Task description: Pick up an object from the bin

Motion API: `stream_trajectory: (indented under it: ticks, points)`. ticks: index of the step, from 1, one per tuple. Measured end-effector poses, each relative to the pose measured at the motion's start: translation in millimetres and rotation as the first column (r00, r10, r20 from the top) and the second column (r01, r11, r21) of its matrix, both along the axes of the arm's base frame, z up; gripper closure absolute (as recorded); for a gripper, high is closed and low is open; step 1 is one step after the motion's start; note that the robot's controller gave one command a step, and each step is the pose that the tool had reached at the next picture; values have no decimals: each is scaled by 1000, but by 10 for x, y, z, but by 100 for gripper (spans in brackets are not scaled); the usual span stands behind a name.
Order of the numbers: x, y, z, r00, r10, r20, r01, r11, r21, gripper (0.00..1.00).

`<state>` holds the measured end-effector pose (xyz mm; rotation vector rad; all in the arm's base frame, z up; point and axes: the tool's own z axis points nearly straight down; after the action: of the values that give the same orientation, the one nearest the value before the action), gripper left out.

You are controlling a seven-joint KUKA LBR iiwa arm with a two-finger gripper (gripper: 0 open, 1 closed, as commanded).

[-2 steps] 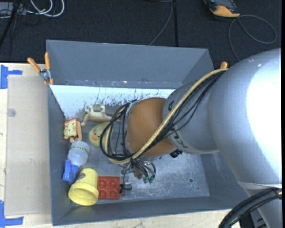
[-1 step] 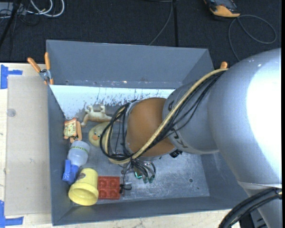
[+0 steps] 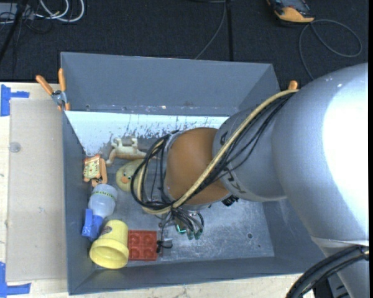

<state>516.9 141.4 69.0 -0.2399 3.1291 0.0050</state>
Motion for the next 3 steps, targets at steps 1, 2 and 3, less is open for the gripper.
stream_trajectory:
  ticks: [1, 2, 3]
  points:
    - [-464, 448, 7, 995, 99, 0, -99, 995, -1, 100]
    - [-464, 447, 7, 995, 99, 0, -99, 995, -1, 100]
    - [-469, 494, 533, 998, 60, -10, -60, 998, -4, 100]
